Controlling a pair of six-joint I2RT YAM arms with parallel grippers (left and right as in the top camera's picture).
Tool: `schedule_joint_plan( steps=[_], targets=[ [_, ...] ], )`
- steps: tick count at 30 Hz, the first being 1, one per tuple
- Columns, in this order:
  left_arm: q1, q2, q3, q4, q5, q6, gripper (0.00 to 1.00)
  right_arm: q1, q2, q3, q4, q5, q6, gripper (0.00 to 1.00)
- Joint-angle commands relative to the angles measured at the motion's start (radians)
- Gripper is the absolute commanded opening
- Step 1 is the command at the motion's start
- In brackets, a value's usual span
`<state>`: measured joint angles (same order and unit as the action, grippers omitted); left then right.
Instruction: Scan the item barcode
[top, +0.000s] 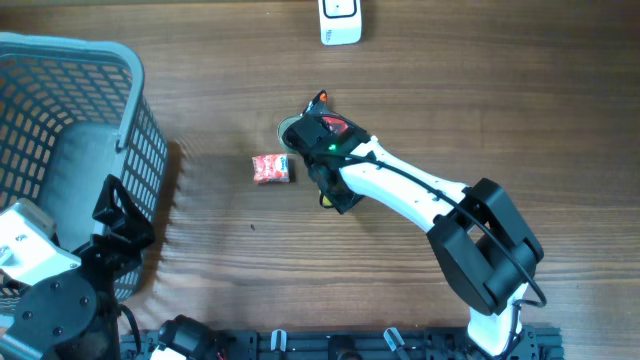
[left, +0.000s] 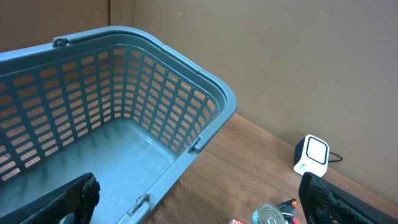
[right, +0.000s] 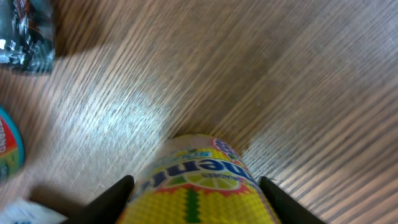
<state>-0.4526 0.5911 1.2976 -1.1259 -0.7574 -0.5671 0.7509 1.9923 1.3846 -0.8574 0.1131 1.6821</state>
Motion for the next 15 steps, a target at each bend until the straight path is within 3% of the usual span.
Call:
schedule_joint_plan(
  steps=[1, 7, 13, 15],
  targets=[
    [-0.004, 0.002, -0.004, -0.002, 0.009, -0.019, 1.0, -0.013, -0.016, 0.004, -0.007, 0.02, 0.15, 0.85],
    [-0.004, 0.002, -0.003, -0.001, 0.013, -0.026, 1.0, -0.013, -0.016, 0.004, -0.037, 0.024, 0.122, 1.0],
    [-0.004, 0.002, -0.003, -0.003, 0.013, -0.025, 1.0, -0.013, -0.016, 0.004, -0.037, 0.053, 0.017, 1.0],
    [-0.004, 0.002, -0.003, -0.007, 0.013, -0.026, 1.0, -0.013, -0.016, 0.004, -0.014, 0.075, -0.079, 1.0]
  ],
)
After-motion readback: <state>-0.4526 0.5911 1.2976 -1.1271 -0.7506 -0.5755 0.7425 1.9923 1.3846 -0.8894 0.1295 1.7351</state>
